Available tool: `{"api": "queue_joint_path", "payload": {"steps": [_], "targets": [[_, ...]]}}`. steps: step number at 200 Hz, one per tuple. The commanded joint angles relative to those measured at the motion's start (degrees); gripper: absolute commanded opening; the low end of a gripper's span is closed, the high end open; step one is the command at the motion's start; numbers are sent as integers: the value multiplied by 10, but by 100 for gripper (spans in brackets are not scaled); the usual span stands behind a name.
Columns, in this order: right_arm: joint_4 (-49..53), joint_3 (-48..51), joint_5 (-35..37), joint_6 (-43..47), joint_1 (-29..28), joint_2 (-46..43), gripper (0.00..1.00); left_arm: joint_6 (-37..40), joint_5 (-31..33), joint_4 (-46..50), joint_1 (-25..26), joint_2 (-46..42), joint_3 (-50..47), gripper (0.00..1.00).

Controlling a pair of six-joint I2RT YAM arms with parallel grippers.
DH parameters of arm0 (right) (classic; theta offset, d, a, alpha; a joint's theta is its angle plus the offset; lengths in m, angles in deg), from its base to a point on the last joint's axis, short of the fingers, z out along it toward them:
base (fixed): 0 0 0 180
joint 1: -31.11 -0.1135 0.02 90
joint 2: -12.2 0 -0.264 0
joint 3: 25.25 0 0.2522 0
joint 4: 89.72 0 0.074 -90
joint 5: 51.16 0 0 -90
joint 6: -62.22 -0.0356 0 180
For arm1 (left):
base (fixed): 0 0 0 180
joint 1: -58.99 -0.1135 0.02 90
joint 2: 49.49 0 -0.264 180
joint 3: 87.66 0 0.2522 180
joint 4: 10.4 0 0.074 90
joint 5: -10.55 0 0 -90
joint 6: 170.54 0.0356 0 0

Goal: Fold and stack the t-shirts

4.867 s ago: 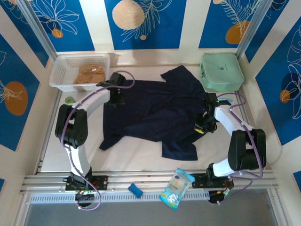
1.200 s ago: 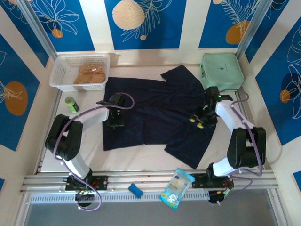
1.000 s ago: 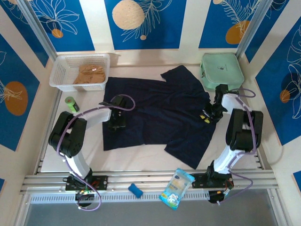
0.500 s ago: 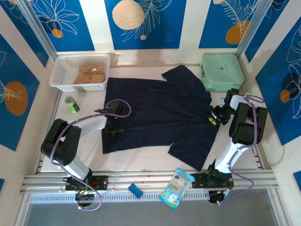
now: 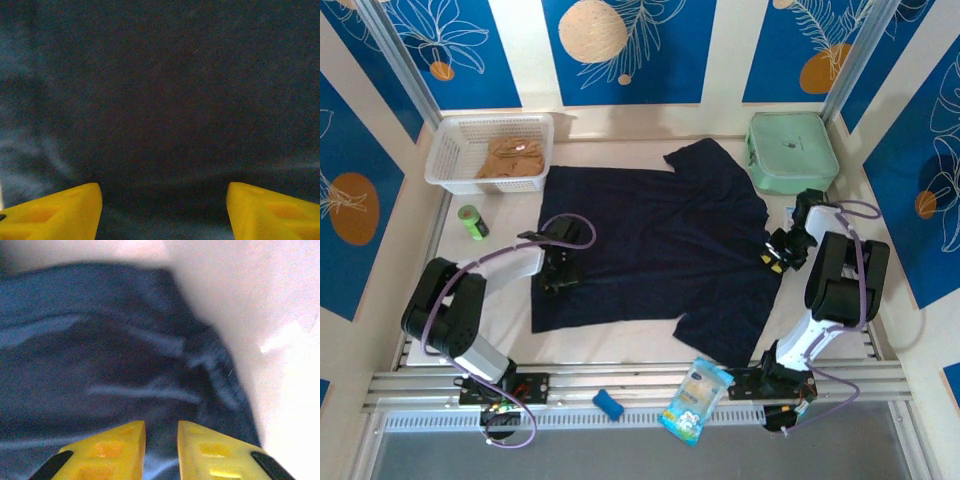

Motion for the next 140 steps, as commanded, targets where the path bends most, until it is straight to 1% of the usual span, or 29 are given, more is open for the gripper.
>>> {"api": "queue_joint_path", "payload": {"steps": [1, 13, 33, 47, 57, 67, 85, 95, 122, 140], "targets": [[73, -14, 66, 10, -51, -68, 26, 8, 34, 105, 7, -53, 39, 69], [87, 6, 73, 5, -77, -93, 27, 11, 41, 131, 8, -70, 46, 70], [95, 56, 60, -10, -119, -124, 27, 12, 34, 158, 15, -85, 43, 69], [91, 86, 64, -32, -157, -136, 26, 10, 24, 162, 27, -83, 33, 67], [103, 78, 78, -49, -194, -130, 26, 6, 15, 157, 36, -75, 23, 63], [105, 74, 78, -58, -213, -117, 24, -3, 9, 143, 45, -64, 10, 59], [89, 80, 68, -65, -217, -90, 17, -21, 0, 104, 51, -40, -19, 56], [80, 86, 63, -65, -216, -76, 15, -33, 7, 85, 52, -29, -29, 55], [52, 95, 71, -65, -209, -34, 14, -62, 70, 74, 52, 4, -31, 55], [34, 82, 73, -59, -201, -3, 14, -64, 91, 64, 49, 29, -19, 56]]}}
